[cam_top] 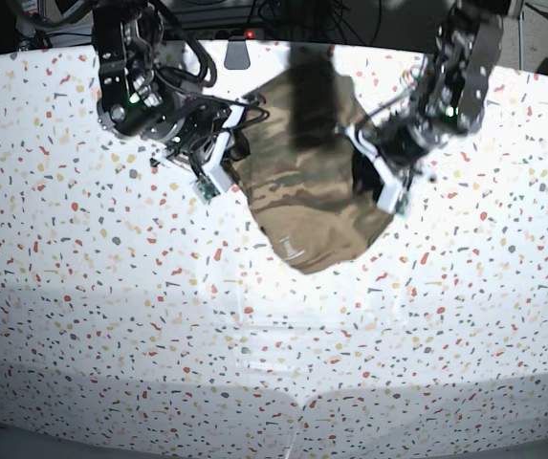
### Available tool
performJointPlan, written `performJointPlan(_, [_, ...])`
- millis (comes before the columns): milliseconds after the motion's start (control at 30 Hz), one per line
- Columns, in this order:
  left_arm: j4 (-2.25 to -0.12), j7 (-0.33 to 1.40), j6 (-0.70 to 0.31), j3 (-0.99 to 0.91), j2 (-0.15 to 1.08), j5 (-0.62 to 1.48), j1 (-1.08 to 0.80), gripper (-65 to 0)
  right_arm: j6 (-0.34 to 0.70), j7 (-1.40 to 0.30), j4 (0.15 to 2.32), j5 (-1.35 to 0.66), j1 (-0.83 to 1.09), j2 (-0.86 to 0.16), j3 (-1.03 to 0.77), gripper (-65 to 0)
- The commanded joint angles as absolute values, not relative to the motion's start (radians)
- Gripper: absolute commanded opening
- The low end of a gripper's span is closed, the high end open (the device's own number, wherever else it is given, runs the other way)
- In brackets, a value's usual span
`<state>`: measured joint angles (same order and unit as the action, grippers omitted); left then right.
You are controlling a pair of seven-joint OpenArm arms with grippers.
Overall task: Fold the T-shirt properly
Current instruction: 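Grasp the folded bundle with both grippers and square its edges, then release the folded shirt and raise both grippers away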
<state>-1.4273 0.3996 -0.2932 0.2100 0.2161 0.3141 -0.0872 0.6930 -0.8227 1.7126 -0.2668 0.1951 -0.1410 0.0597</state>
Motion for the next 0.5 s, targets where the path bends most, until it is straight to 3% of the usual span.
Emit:
performJointPlan(0, [-1.43,0.419,-0.262,0.204,0.228,0.288,-0.058,-62.9,0.698,-0.817,1.729,-0.269,0.192,-0.139,0.059,-65.0])
performJointPlan(300, [-1.55,0.561,-0.253,0.203,0.253,0.288,0.035,-62.7,0.698,-0.814,1.73,-0.269,0.191,-0.113,0.059,-65.0])
performJointPlan(467, [-1.739,0.632,-0.153,0.203,0.324,0.287,-0.012,-62.4,0.698,-0.81,1.73,-0.268,0.191,-0.113,0.059,-65.0])
